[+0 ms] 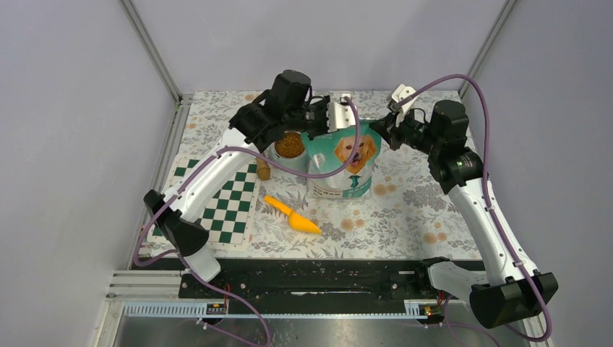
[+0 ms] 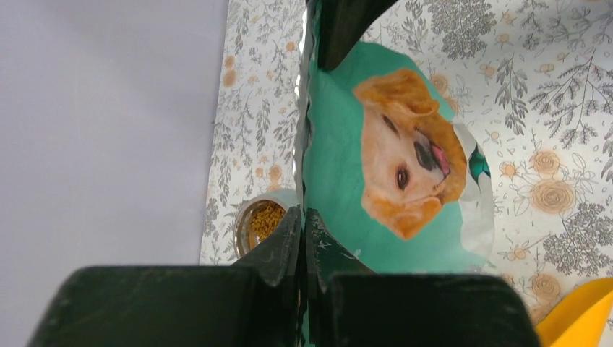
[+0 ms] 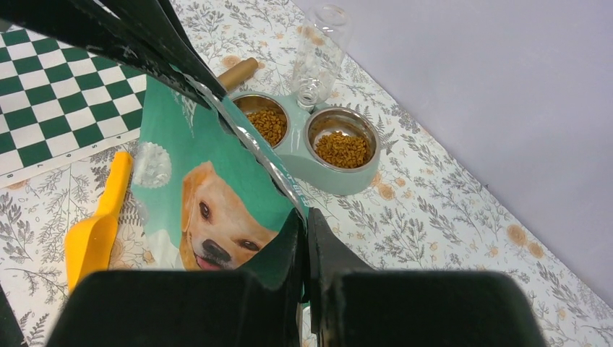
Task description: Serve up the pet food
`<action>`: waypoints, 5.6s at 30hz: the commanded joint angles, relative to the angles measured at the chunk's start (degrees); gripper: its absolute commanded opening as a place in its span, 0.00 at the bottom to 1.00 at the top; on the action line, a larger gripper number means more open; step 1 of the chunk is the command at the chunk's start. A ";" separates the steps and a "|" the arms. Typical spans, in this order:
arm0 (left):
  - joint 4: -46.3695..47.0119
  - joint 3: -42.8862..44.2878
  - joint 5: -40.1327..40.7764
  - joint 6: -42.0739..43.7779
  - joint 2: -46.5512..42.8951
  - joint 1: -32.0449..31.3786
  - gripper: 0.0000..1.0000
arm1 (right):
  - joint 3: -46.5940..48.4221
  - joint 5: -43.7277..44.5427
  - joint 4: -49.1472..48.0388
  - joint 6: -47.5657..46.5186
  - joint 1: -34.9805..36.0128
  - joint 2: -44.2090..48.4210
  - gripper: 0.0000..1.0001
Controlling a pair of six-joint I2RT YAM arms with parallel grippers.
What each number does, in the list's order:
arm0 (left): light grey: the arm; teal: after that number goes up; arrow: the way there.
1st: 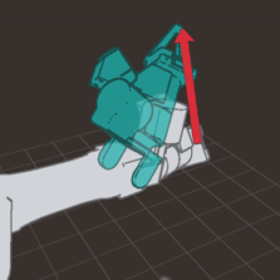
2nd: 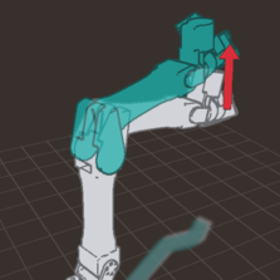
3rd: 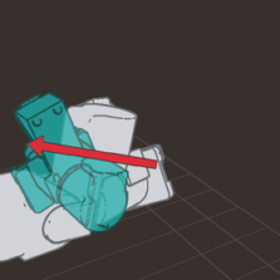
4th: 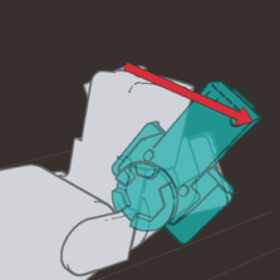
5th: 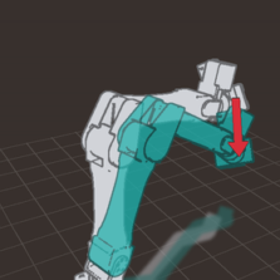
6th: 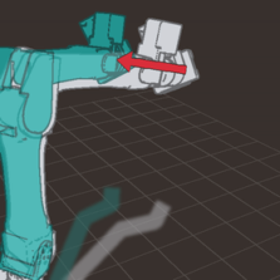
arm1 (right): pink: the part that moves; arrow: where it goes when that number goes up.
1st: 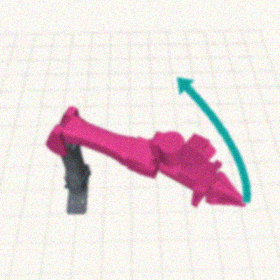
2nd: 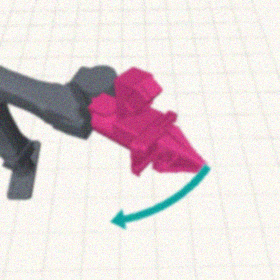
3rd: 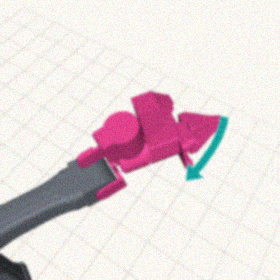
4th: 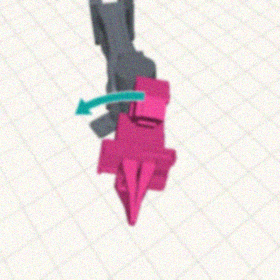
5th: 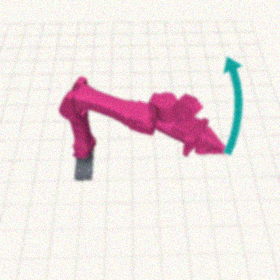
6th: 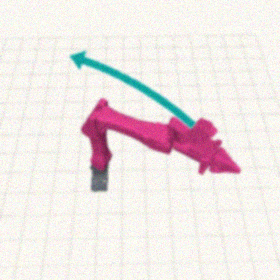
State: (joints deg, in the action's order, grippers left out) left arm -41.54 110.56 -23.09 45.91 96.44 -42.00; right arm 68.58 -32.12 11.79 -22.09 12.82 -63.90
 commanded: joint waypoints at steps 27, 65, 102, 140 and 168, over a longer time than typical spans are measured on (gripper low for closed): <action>-13.44 -11.03 9.24 -0.16 -17.96 22.84 0.00 | 4.81 -1.96 1.59 -7.73 -5.26 6.42 0.20; 7.36 10.25 -15.06 -15.04 8.56 0.85 0.50 | 25.82 -20.45 29.91 -13.52 -5.17 -14.71 0.40; -18.94 0.28 11.64 4.61 -2.45 15.91 0.00 | 22.35 -1.36 35.85 -26.75 -4.82 -6.45 0.00; -2.60 -11.10 -2.00 -5.36 -14.97 23.72 0.66 | 24.78 -10.77 31.43 -13.21 -4.82 -3.44 0.68; 28.73 -35.47 8.17 -45.67 -41.11 23.72 0.89 | 18.21 -13.00 1.63 4.68 5.86 -16.03 0.62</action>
State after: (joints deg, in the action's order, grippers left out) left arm -17.52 75.99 -17.12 7.42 57.80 -18.52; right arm 85.08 -44.45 15.90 -17.17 17.76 -77.78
